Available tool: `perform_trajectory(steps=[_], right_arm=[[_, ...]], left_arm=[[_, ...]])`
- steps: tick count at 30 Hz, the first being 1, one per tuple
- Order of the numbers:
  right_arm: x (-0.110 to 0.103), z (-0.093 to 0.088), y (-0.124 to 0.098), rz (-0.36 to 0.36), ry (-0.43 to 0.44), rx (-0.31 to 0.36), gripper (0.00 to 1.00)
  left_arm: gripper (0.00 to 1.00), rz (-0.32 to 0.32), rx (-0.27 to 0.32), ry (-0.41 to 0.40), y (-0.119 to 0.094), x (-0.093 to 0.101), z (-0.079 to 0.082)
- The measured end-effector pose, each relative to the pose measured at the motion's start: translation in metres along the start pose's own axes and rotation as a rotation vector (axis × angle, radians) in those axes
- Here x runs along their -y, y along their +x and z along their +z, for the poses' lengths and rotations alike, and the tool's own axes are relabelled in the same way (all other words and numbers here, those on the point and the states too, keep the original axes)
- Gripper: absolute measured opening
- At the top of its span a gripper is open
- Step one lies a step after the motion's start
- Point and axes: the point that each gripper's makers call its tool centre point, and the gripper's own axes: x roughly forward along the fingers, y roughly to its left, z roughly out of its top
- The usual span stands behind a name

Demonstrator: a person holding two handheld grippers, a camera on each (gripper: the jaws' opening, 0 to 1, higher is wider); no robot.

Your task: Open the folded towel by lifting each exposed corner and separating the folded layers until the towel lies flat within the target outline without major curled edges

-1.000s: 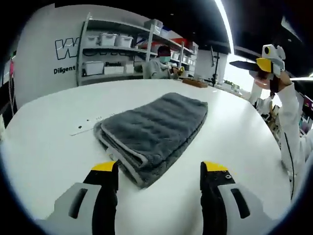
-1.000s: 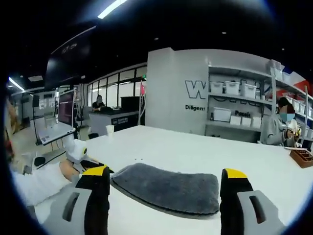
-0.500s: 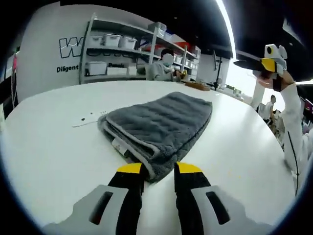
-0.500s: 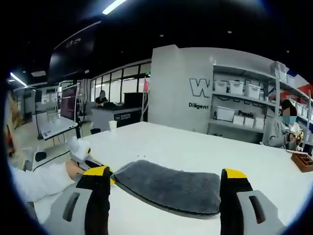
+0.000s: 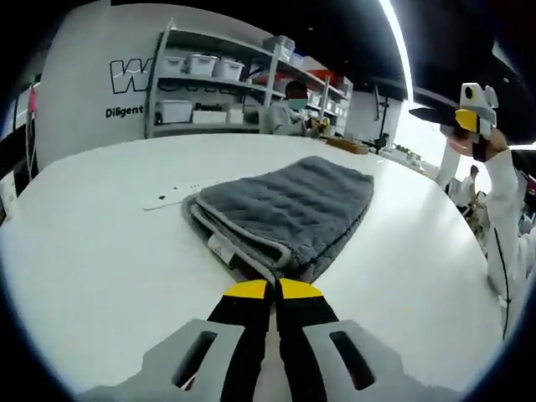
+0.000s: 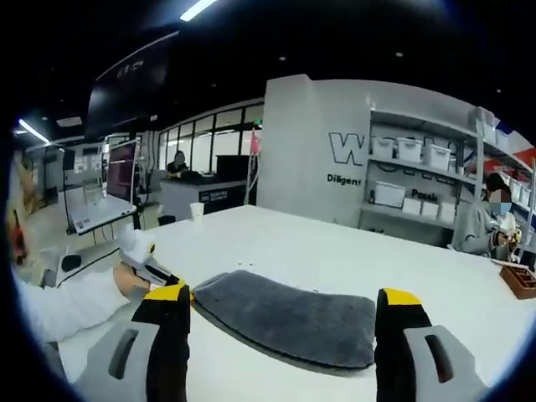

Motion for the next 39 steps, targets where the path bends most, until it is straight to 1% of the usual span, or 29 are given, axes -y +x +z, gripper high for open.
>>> perform_trajectory(steps=[2, 6, 8, 9, 12, 13, 16, 17, 20, 22, 23, 24, 25, 28, 29, 30, 35, 37, 39], right_arm=[[-0.001, 0.001, 0.000, 0.001, -0.004, 0.001, 0.92], [-0.001, 0.000, 0.000, 0.002, -0.004, -0.001, 0.92], [-0.001, 0.000, -0.001, 0.001, -0.004, -0.001, 0.92], [-0.001, 0.000, -0.001, 0.001, -0.004, -0.001, 0.92], [-0.001, 0.000, -0.001, 0.002, -0.004, 0.000, 0.92], [-0.001, 0.000, -0.001, 0.001, -0.006, -0.001, 0.91], [-0.002, -0.001, -0.001, 0.000, -0.006, -0.005, 0.91], [-0.002, -0.001, 0.000, 0.001, -0.008, -0.007, 0.91], [-0.002, -0.001, 0.001, 0.001, -0.011, -0.011, 0.91], [-0.002, -0.001, 0.001, 0.002, -0.013, -0.013, 0.91], [-0.002, -0.002, 0.001, 0.002, -0.014, -0.015, 0.91], [-0.003, -0.002, 0.002, 0.002, -0.014, -0.016, 0.91], [-0.003, -0.002, 0.002, 0.001, -0.015, -0.017, 0.91], [-0.003, -0.003, 0.001, 0.001, -0.014, -0.019, 0.91], [-0.003, -0.003, 0.001, 0.001, -0.014, -0.019, 0.91], [-0.001, -0.002, 0.002, -0.001, -0.014, -0.019, 0.91], [0.000, -0.002, 0.002, -0.006, -0.014, -0.019, 0.92], [-0.001, -0.003, 0.002, -0.006, -0.015, -0.020, 0.91], [-0.003, -0.004, 0.002, -0.003, -0.017, -0.024, 0.92]], left_arm=[[0.02, 0.035, -0.030, -0.043, -0.007, -0.009, -0.005], [0.02, 0.043, -0.013, -0.126, -0.019, -0.020, -0.007], [0.02, 0.067, -0.021, -0.138, -0.025, -0.028, -0.011], [0.02, 0.093, -0.028, -0.154, -0.030, -0.039, -0.012], [0.02, 0.135, -0.040, -0.168, -0.039, -0.050, -0.014], [0.02, 0.168, -0.055, -0.166, -0.045, -0.057, -0.016], [0.02, 0.220, -0.070, -0.169, -0.055, -0.067, -0.022], [0.02, 0.244, -0.082, -0.173, -0.060, -0.071, -0.027], [0.02, 0.266, -0.087, -0.190, -0.070, -0.080, -0.030], [0.02, 0.308, -0.112, -0.180, -0.080, -0.087, -0.034], [0.02, 0.330, -0.125, -0.176, -0.086, -0.085, -0.039], [0.02, 0.338, -0.133, -0.175, -0.089, -0.087, -0.040], [0.02, 0.351, -0.150, -0.176, -0.095, -0.092, -0.041], [0.02, 0.364, -0.186, -0.184, -0.105, -0.097, -0.046], [0.02, 0.366, -0.190, -0.185, -0.106, -0.097, -0.046], [0.02, 0.377, -0.209, -0.182, -0.112, -0.102, -0.048], [0.02, 0.412, -0.249, -0.172, -0.121, -0.110, -0.052], [0.05, 0.408, -0.243, -0.186, -0.121, -0.108, -0.052], [0.14, 0.408, -0.238, -0.198, -0.127, -0.104, -0.046]])
